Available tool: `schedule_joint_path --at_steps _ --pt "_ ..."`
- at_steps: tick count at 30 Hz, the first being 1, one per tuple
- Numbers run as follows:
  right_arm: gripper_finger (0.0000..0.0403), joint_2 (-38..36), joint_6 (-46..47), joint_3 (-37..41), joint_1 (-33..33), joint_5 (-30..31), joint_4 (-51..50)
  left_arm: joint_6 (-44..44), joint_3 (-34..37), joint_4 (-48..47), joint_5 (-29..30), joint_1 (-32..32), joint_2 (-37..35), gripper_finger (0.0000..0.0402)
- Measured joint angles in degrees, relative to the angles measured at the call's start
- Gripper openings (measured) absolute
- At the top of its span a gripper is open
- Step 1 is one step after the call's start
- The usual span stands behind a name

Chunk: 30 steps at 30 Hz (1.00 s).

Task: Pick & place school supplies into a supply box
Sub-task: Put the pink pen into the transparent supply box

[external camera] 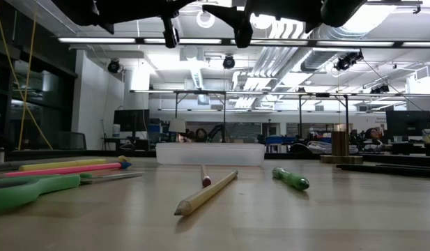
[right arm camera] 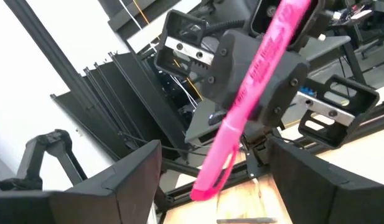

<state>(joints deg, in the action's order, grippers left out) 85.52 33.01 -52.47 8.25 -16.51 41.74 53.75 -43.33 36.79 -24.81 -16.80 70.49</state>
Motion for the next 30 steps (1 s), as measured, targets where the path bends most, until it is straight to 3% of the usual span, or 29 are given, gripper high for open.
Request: schedule_joint_path --at_steps 30 --pt "0.0273 0.04 -1.07 0.00 -0.02 7.40 -2.08 -0.80 0.00 -0.91 5.75 -0.06 0.01 0.0032"
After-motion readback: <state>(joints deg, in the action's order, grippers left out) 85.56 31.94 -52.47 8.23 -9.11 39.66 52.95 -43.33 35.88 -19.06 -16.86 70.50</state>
